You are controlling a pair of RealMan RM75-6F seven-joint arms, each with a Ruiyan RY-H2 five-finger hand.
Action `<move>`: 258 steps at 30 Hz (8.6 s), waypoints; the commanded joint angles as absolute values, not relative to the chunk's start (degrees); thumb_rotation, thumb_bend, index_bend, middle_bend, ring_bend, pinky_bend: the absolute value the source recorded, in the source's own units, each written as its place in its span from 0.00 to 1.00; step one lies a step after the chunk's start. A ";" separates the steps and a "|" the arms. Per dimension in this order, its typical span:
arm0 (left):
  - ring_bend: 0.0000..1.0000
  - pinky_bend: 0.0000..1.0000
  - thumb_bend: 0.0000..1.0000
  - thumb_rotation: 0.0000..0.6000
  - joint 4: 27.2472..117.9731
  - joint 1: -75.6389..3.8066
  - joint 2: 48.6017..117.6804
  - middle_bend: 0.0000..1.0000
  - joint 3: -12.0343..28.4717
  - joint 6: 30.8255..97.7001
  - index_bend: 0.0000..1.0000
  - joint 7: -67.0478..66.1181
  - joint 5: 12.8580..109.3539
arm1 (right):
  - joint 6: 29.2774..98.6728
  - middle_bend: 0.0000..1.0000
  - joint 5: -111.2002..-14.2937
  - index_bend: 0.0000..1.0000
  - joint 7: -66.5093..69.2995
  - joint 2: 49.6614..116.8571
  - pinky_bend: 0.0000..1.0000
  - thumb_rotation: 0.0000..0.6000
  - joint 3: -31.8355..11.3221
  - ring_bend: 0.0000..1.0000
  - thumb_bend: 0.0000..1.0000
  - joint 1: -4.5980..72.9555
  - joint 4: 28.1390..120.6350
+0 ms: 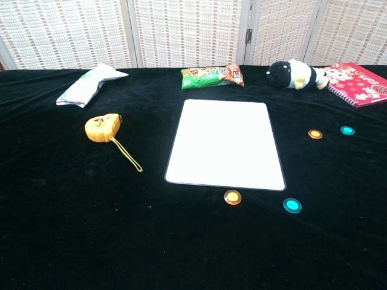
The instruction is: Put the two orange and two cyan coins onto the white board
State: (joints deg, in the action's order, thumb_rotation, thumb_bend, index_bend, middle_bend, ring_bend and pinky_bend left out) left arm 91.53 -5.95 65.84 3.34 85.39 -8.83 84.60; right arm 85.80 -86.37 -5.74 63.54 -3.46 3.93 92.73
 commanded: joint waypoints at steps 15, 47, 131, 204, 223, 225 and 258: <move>0.05 0.00 0.07 1.00 90.57 -5.47 66.42 0.00 2.97 86.20 0.00 -7.71 85.18 | 84.39 0.12 -88.40 0.07 -5.07 63.97 0.09 1.00 -2.65 0.17 0.30 4.98 92.24; 0.06 0.00 0.07 1.00 91.92 -4.05 64.18 0.00 2.29 87.30 0.00 -6.00 85.58 | 49.26 0.00 -94.38 0.31 -23.04 79.46 0.00 1.00 -5.21 0.00 0.30 33.43 98.18; 0.06 0.00 0.07 1.00 91.64 -3.80 63.57 0.00 2.13 85.55 0.00 -4.16 84.58 | 52.50 0.07 -87.08 0.56 -25.03 92.75 0.00 1.00 -1.41 0.00 0.30 41.76 83.30; 0.06 0.00 0.07 1.00 93.22 -4.71 63.45 0.00 1.56 84.54 0.00 -4.29 86.09 | 47.20 0.07 -64.10 0.33 -13.87 92.68 0.00 1.00 -8.10 0.00 0.30 39.92 57.28; 0.06 0.00 0.07 1.00 93.05 -4.72 63.40 0.00 1.43 84.16 0.00 -4.16 85.63 | 46.06 0.09 -64.84 0.38 -13.08 95.43 0.00 1.00 -9.06 0.00 0.30 40.14 52.42; 0.06 0.00 0.07 1.00 93.05 -4.74 63.40 0.00 1.45 84.13 0.00 -4.20 85.57 | 45.75 0.09 -64.92 0.39 -13.23 95.64 0.00 1.00 -9.06 0.00 0.30 40.25 52.12; 0.06 0.00 0.07 1.00 94.21 -4.61 62.82 0.00 1.29 84.69 0.00 -4.60 86.09 | 51.57 0.14 -73.34 0.52 -15.07 88.61 0.00 1.00 -8.63 0.00 0.30 40.96 73.23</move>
